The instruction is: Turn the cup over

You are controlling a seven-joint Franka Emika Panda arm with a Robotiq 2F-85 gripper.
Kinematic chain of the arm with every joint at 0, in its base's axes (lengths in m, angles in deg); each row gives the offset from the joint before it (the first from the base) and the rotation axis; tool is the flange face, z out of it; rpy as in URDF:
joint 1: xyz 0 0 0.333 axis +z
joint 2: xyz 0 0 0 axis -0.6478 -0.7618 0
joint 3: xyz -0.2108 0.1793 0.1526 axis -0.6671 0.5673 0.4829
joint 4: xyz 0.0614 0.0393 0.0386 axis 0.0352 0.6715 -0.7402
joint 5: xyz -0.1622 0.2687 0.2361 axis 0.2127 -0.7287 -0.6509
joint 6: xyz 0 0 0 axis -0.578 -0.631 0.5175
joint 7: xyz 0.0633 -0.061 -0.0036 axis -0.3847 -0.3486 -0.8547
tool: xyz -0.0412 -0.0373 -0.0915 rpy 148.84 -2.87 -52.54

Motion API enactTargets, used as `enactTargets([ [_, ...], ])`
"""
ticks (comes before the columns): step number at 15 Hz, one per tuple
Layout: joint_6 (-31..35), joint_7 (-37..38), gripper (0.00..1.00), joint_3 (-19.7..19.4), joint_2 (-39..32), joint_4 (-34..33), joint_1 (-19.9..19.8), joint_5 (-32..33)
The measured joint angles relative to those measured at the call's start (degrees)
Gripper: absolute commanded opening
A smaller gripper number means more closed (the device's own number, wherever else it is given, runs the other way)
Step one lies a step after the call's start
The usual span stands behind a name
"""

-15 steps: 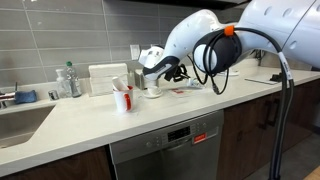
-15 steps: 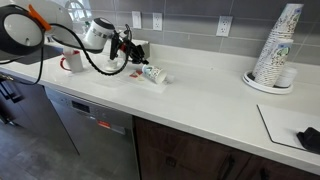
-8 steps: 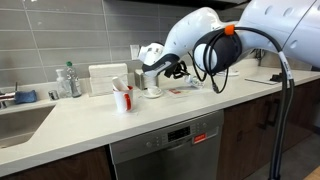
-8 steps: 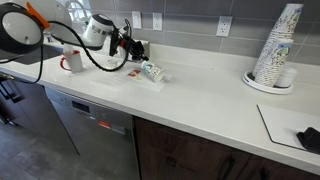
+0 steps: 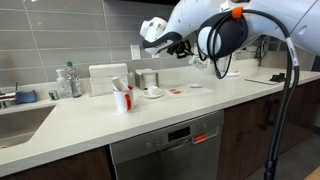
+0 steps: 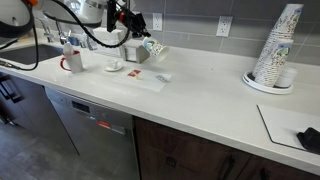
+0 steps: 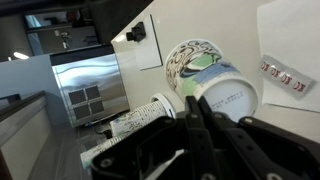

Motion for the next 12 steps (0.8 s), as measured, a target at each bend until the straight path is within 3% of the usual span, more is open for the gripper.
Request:
enactTargets([
  [5, -0.25, -4.0, 0.01, 2.93, 4.05, -1.39, -6.1, -9.09],
  [12, 1.37, -3.9, 0.01, 9.23, 5.54, -2.04, -13.39, -22.32],
])
